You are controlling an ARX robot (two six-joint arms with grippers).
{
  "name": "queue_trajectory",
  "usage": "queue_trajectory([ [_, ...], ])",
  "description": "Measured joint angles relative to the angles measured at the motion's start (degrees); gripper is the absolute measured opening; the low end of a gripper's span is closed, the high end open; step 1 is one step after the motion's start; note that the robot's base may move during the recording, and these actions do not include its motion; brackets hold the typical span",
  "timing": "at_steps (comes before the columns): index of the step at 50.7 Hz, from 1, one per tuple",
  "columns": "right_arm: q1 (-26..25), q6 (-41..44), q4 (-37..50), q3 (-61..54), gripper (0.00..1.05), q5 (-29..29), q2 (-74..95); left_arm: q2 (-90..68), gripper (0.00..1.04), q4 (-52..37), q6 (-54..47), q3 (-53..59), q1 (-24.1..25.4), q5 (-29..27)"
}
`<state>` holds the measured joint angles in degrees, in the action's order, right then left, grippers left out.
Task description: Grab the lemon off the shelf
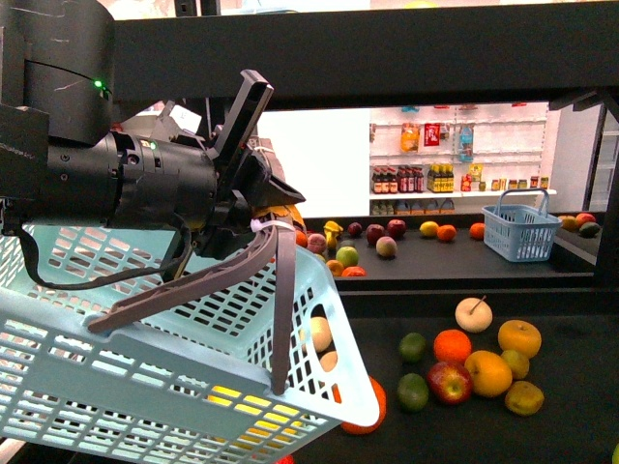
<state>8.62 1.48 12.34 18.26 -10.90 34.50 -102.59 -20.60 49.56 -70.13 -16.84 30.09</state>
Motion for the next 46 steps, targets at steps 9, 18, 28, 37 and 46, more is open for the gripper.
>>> queue_trajectory([
  [9, 0.2, -0.7, -7.1, -6.8, 0.49, 2.3, -18.4, 0.0, 0.11, 0.0, 0.0, 0.0, 0.0, -0.1],
  [18, -8.1, -0.9, -7.2, -10.9, 0.14, 10.2, -21.6, 0.0, 0.11, 0.0, 0.1, 0.0, 0.0, 0.1],
  [28, -8.5, -1.0, -13.0, -12.9, 0.02, 10.8, -29.9, -0.1, 0.11, 0.0, 0.2, 0.0, 0.0, 0.0],
  [37, -8.5, -1.0, -13.0, -14.3, 0.02, 10.8, -30.8, -0.1, 0.11, 0.0, 0.2, 0.0, 0.0, -0.1],
  [46, -8.5, -1.0, -12.8, -15.3, 0.02, 10.8, -31.6, -0.2, 0.11, 0.0, 0.2, 0.0, 0.0, 0.1],
])
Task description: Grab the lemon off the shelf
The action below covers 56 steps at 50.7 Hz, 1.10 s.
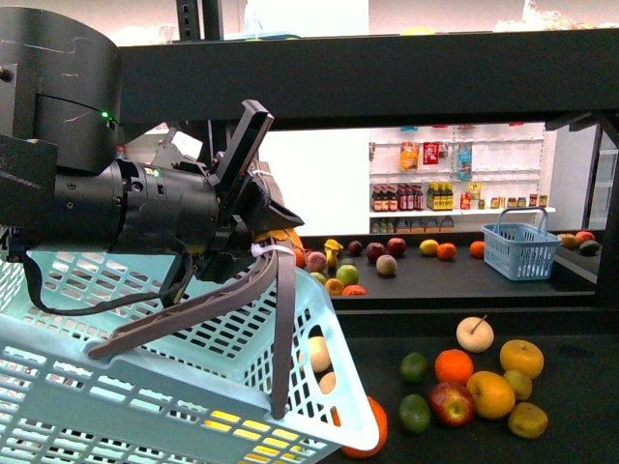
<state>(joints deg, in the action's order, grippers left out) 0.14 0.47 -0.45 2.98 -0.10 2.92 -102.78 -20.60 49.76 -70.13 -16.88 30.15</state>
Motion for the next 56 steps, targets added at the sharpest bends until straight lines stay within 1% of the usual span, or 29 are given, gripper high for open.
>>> queue_trajectory([
  [9, 0.0, 0.0, 0.2, -2.1, 0.02, 0.1, -2.3, 0.0, 0.11, 0.0, 0.0, 0.0, 0.0, 0.0],
  [23, 0.0, 0.0, 0.3, -2.1, 0.03, 0.1, -2.5, 0.0, 0.11, 0.0, 0.0, 0.0, 0.0, -0.1],
  [34, 0.0, 0.0, 0.3, -2.1, 0.40, 0.1, -2.5, 0.0, 0.11, 0.0, 0.0, 0.0, 0.0, -0.2],
  [37, 0.0, 0.0, 0.3, -2.1, 0.50, 0.1, -2.6, -0.1, 0.11, -3.5, 0.9, 0.6, -0.1, -3.5],
  [38, 0.0, 0.0, 0.3, -2.1, 0.57, 0.1, -2.5, -0.2, 0.11, -5.5, 1.7, 0.8, -0.1, -5.6],
  [42, 0.0, 0.0, 0.3, -2.1, 0.71, 0.1, -2.6, -0.2, 0.11, -7.8, 2.3, 0.8, 0.4, -8.8],
  [43, 0.0, 0.0, 0.3, -2.1, 0.73, 0.1, -2.6, -0.2, 0.11, -8.0, 2.4, 0.8, 0.6, -9.1],
  [45, 0.0, 0.0, 0.3, -2.1, 0.79, 0.1, -2.6, -0.2, 0.11, -9.1, 2.8, 0.8, 1.1, -10.5],
  [49, 0.0, 0.0, 0.3, -2.1, 0.93, 0.1, -2.6, -0.2, 0.11, -11.6, 5.7, 0.9, 2.6, -14.3],
  [52, 0.0, -0.1, 0.3, -2.1, 0.99, 0.1, -2.6, -0.2, 0.11, -13.7, 8.8, 1.0, 3.9, -17.2],
  [56, 0.0, -0.1, 0.3, -2.1, 0.97, 0.1, -2.6, -0.2, 0.11, -18.2, 13.3, 1.7, 7.1, -23.2],
])
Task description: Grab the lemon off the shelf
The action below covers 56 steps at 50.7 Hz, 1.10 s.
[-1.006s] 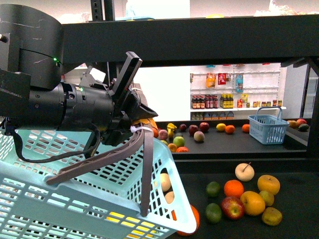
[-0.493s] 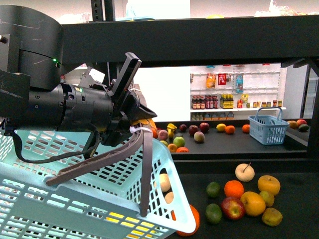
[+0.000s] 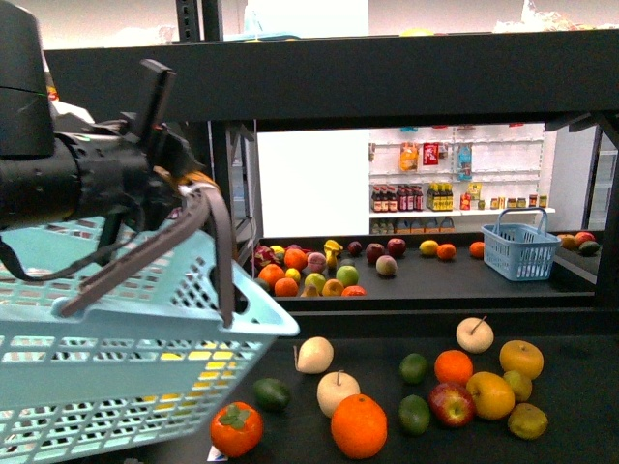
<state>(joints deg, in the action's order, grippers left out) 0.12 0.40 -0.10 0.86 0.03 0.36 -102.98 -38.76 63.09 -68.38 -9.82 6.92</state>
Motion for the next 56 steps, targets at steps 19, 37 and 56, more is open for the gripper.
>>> queue_trajectory([
  [19, 0.0, 0.0, 0.0, 0.0, 0.97, 0.0, 0.0, -1.4, 0.11, -18.6, 17.9, 3.4, 14.1, -20.1],
  [37, 0.0, 0.0, 0.0, 0.0, 0.97, 0.0, 0.0, -9.5, 0.11, -25.6, 26.8, 4.8, 20.0, -20.4],
  [56, 0.0, 0.0, 0.0, 0.0, 0.97, 0.0, 0.0, -12.7, 0.12, -29.9, 27.1, 4.9, 23.2, -16.3],
])
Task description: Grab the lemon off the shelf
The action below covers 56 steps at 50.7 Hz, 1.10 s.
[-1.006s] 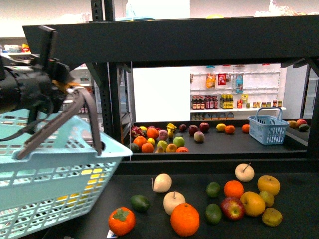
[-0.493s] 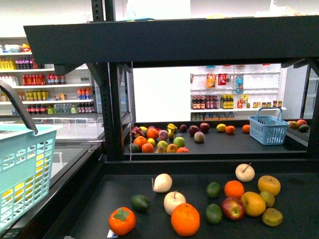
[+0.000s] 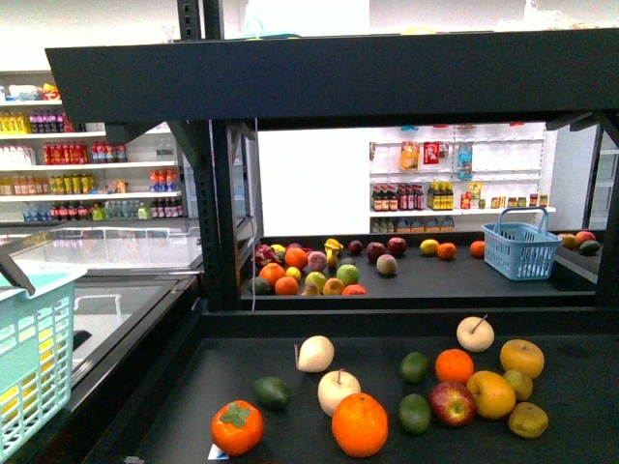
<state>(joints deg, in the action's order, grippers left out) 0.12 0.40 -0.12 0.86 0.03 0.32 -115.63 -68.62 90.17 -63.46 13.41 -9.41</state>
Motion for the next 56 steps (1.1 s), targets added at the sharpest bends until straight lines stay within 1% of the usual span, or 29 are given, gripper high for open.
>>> queue_trajectory([
  [6, 0.0, 0.0, 0.0, 0.0, 0.97, 0.0, 0.0, -0.3, 0.32, 0.4, -1.0, 0.6, 0.1, 1.5],
  [12, 0.0, 0.0, 0.0, 0.0, 0.97, 0.0, 0.0, -0.9, 0.54, 0.7, -1.2, 1.4, 0.1, 1.7],
  [14, 0.0, 0.0, 0.0, 0.0, 0.97, 0.0, 0.0, -0.9, 0.59, 0.9, -1.2, 1.5, 0.1, 1.7],
  [15, 0.0, 0.0, 0.0, 0.0, 0.97, 0.0, 0.0, -0.9, 0.64, 1.1, -1.2, 1.6, 0.1, 1.7],
  [20, 0.0, 0.0, 0.0, 0.0, 0.97, 0.0, 0.0, -0.7, 0.82, 2.3, -1.4, 2.0, 0.1, 1.9],
  [21, 0.0, 0.0, 0.0, 0.0, 0.97, 0.0, 0.0, -0.7, 0.84, 2.5, -1.4, 2.1, 0.1, 2.0],
  [25, 0.0, 0.0, 0.0, 0.0, 0.97, 0.0, 0.0, 0.5, 0.97, 4.2, -1.9, 2.9, 0.1, 2.3],
  [26, 0.0, 0.0, 0.0, 0.0, 0.97, 0.0, 0.0, 1.0, 0.99, 4.7, -2.1, 3.2, 0.1, 2.3],
  [30, 0.0, 0.0, 0.0, 0.0, 0.97, 0.0, 0.0, 3.3, 0.96, 6.7, -2.1, 4.3, 0.1, 2.4],
  [35, 0.0, 0.0, 0.0, 0.0, 0.97, 0.0, 0.0, 7.5, 0.97, 9.6, -2.1, 5.6, 0.2, 2.8],
  [42, 0.0, 0.0, 0.0, 0.0, 0.97, 0.0, 0.0, 15.9, 0.97, 16.4, -2.7, 8.7, 0.3, 3.1],
  [49, 0.0, 0.0, 0.0, 0.0, 0.97, 0.0, 0.0, 29.1, 0.97, 30.1, -8.3, 14.2, -0.9, 3.5],
  [54, 0.0, 0.0, 0.0, 0.0, 0.97, 0.0, 0.0, 37.9, 0.97, 39.9, -16.4, 17.4, -2.8, 2.7],
  [56, 0.0, 0.0, 0.0, 0.0, 0.97, 0.0, 0.0, 41.8, 0.97, 43.3, -20.1, 19.0, -4.0, 1.3],
])
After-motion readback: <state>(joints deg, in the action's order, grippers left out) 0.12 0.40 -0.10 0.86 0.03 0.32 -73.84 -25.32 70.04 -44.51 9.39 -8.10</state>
